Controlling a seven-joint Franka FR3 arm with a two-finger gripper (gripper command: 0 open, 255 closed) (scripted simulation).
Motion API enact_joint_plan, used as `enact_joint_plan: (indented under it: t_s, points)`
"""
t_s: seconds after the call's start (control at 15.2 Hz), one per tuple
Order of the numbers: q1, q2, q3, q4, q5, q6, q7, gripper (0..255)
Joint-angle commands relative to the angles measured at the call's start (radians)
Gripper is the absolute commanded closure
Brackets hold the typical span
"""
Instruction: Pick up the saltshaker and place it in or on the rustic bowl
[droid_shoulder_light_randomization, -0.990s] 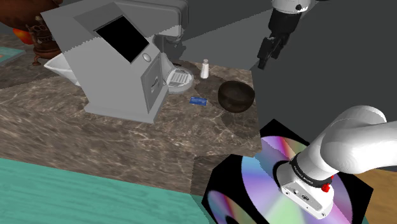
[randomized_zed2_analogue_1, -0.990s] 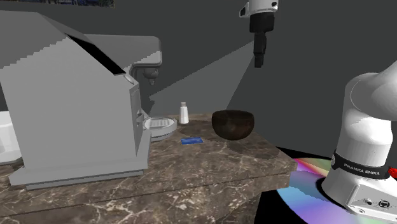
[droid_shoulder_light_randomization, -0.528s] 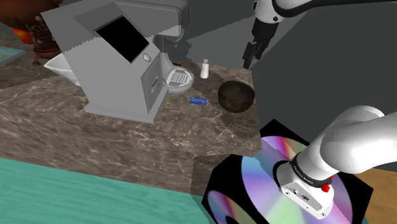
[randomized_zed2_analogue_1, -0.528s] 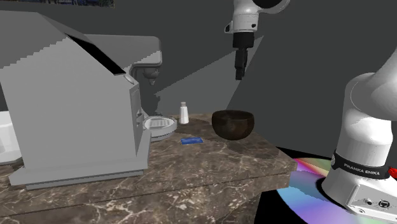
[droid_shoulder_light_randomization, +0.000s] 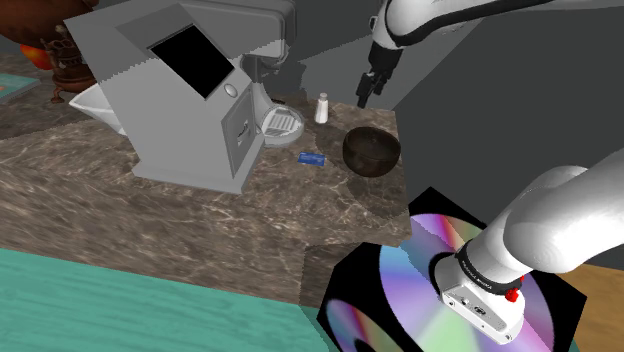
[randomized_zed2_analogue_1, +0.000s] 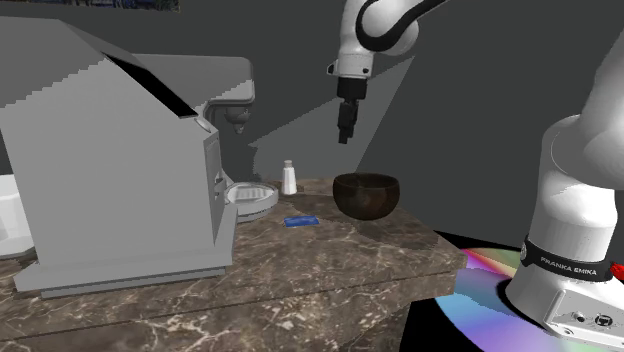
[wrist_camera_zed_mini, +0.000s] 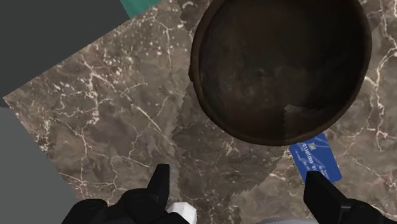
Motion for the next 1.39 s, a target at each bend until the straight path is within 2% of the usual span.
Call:
enact_joint_plan:
  t_s: [0.0, 0.46, 0.92, 1.32]
  points:
    - [0.002, 0.075, -0.015, 0.036, 0.015, 0.055, -0.034, 0]
    - [0.003, 0.333, -0.040, 0.207, 0.104, 0.188, -0.161, 0]
    - [-0.025, 0.585, -0.023, 0.439, 0.202, 0.245, -0.279, 0]
    - [-0.028, 0.643, -0.016, 0.439, 0.216, 0.302, -0.288, 0]
